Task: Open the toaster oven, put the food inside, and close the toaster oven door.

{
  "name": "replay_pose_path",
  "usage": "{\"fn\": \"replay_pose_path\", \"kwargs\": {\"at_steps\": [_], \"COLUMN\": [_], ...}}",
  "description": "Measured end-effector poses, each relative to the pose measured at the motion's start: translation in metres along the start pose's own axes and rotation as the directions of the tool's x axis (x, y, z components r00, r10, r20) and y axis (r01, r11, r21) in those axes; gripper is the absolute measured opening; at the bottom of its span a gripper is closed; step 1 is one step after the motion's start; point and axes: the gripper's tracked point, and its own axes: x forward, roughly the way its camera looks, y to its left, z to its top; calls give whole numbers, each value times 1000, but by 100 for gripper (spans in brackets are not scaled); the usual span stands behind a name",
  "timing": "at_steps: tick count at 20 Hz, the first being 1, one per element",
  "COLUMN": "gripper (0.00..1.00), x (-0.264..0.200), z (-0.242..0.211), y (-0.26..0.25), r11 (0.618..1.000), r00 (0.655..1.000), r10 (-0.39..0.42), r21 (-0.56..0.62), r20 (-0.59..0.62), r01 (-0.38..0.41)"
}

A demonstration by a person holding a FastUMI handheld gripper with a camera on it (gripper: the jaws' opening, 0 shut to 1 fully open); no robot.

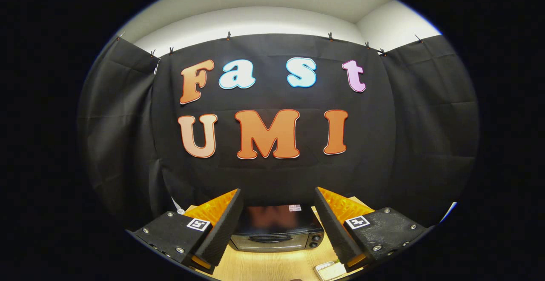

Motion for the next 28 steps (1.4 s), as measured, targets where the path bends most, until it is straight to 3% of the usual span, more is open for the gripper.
{"fn": "replay_pose_path", "kwargs": {"at_steps": [5,10,19,28], "gripper": [99,99,100,100], "x": [25,70,133,159], "z": [-23,-75,-209,-265], "y": [9,12,3,25], "r11": [999,995,995,992], "r00": [1000,999,966,929], "r10": [-5,-27,-67,-44], "r21": [-33,-92,-92,-126], "r20": [2,-27,-250,-367], "r01": [5,24,45,-3]}}
